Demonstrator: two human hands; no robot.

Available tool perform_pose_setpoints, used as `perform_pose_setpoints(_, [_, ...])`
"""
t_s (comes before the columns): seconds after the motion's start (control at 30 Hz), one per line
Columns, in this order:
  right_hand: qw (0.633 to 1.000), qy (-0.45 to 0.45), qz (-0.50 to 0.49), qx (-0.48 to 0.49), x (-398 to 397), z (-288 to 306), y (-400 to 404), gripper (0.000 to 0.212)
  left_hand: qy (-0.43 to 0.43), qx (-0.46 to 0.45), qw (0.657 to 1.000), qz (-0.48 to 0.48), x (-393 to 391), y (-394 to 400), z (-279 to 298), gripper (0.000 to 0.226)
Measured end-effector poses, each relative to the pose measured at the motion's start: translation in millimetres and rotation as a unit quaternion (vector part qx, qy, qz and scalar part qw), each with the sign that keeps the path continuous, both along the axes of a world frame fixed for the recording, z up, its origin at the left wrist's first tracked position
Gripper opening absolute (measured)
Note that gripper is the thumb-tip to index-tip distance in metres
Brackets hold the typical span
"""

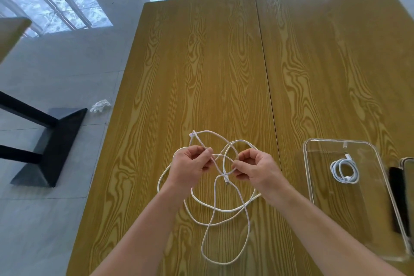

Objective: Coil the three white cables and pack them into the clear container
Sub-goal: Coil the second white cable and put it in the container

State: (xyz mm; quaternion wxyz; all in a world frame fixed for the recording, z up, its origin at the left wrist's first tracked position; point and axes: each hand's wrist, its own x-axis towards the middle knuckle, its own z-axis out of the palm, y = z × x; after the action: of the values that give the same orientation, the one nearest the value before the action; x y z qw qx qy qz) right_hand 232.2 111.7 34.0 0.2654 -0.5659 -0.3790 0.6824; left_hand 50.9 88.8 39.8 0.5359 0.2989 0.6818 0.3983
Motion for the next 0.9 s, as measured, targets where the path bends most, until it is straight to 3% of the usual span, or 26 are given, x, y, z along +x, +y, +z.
perform_pose_setpoints(0.33, [0.994,0.041,-0.082,0.066,24,30,-38,0.011,-0.081,-0.035,0.986,0.143,-36,-14,-1,0.009])
perform_pose_setpoints(0.63, [0.981,0.113,-0.101,0.121,6,78,-62,0.014,-0.102,-0.063,0.988,0.095,-55,-20,0,0.009])
perform_pose_setpoints(0.77, [0.977,0.116,-0.078,0.161,-15,100,-70,0.015,-0.066,-0.001,0.996,0.059,-68,-27,15,0.013])
perform_pose_setpoints(0.9, [0.976,0.103,-0.053,0.187,-35,117,-72,0.015,0.081,0.136,0.987,0.007,-76,-38,43,0.017])
